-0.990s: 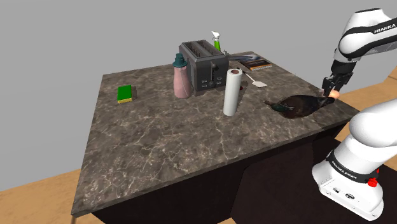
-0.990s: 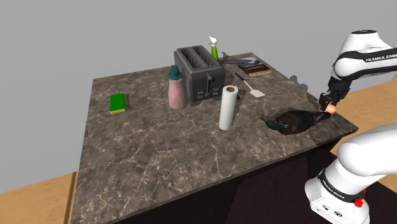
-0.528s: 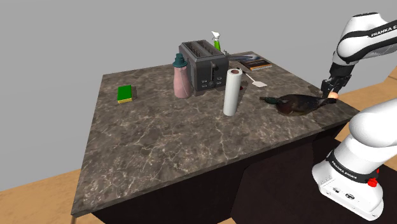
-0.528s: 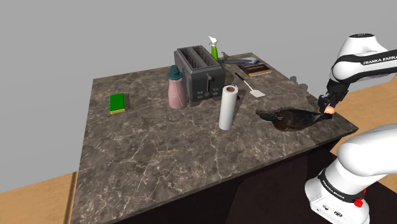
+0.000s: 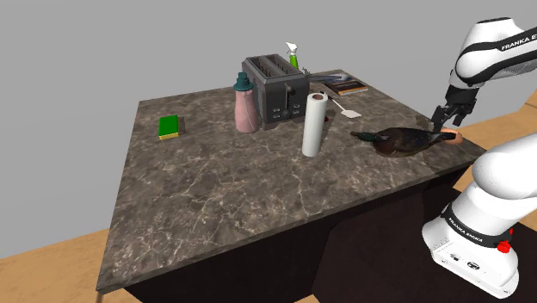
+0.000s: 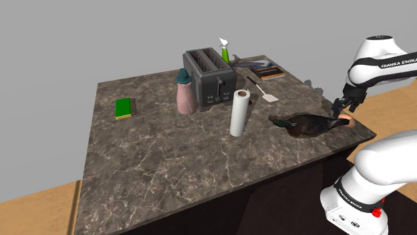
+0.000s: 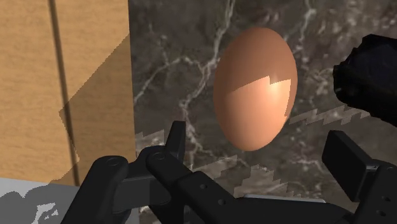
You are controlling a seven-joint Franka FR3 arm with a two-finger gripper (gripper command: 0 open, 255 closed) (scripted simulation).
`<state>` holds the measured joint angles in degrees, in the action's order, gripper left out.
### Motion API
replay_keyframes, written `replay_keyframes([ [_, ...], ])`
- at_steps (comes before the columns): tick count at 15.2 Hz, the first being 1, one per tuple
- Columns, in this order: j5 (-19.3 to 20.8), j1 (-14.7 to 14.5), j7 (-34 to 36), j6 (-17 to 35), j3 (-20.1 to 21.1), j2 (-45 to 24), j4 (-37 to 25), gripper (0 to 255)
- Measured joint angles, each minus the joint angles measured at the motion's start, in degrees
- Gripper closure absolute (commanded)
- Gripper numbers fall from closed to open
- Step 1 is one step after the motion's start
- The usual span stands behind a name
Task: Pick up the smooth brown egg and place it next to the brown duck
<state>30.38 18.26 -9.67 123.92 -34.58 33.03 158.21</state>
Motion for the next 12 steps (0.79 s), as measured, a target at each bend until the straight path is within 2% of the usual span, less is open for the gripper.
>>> replay_keyframes([
  [2,-0.28,0.0,-0.07,-1.11,0.43,0.73,-0.43,0],
  [6,-2.31,-0.52,-0.43,-7.67,2.89,3.76,-3.95,0],
  [12,-2.66,-0.55,-0.38,-8.95,3.46,4.49,-4.38,0],
])
